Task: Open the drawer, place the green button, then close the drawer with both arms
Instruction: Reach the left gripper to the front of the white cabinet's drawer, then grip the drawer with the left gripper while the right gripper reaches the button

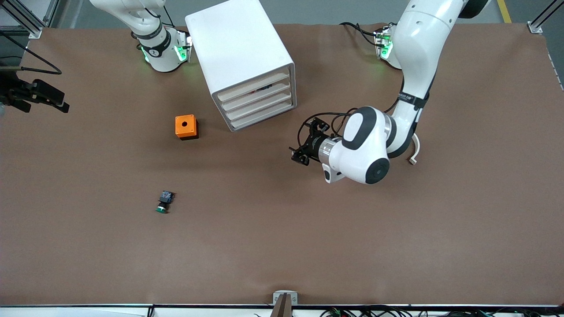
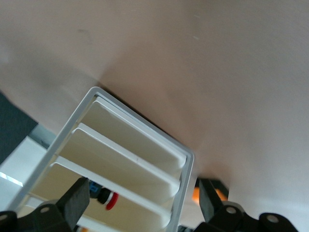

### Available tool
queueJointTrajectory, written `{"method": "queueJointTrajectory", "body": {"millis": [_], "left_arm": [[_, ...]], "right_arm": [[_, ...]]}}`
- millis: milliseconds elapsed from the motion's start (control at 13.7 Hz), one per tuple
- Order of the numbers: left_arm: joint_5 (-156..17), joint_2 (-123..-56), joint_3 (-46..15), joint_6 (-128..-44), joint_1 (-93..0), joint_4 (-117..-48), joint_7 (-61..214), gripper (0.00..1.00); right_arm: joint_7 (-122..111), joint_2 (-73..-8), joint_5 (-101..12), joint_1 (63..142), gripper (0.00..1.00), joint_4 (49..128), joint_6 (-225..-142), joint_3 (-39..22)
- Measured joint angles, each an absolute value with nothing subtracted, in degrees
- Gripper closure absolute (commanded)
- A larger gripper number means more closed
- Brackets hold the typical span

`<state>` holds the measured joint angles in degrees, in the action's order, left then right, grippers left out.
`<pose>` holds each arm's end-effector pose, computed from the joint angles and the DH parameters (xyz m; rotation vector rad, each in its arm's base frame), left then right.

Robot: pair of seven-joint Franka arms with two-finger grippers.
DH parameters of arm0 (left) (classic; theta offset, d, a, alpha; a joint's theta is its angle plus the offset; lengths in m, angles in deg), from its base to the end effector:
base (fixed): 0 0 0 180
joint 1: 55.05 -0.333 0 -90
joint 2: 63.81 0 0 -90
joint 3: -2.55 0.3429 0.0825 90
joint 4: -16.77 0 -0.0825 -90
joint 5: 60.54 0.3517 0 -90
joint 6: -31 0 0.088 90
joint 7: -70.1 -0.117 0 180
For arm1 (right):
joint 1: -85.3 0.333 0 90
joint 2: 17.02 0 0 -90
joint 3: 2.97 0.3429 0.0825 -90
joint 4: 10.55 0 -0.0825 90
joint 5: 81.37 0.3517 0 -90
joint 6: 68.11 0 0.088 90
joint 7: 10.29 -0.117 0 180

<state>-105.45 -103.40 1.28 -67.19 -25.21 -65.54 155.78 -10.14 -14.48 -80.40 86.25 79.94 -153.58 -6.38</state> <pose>0.5411 -0.4080 0.3130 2.2840 1.6355 -1.2668 0.4982 -0.0201 0.6535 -3.1198 0.0612 0.0670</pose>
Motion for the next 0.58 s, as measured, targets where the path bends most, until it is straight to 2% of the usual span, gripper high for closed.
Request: {"method": "queueJointTrajectory", "body": {"millis": [218,582], "left_arm": [[-105.55,-106.47,1.08,-65.96,-24.45,-65.21,166.96,0.00],[-111.18,-111.26,0.19,-58.99,-24.15,-64.92,180.19,0.01]], "right_arm": [[-10.14,-16.12,-81.29,86.22,0.00,79.94,-154.31,-6.45],[-10.07,-26.18,-86.00,86.79,0.00,79.85,-163.43,-6.01]]}}
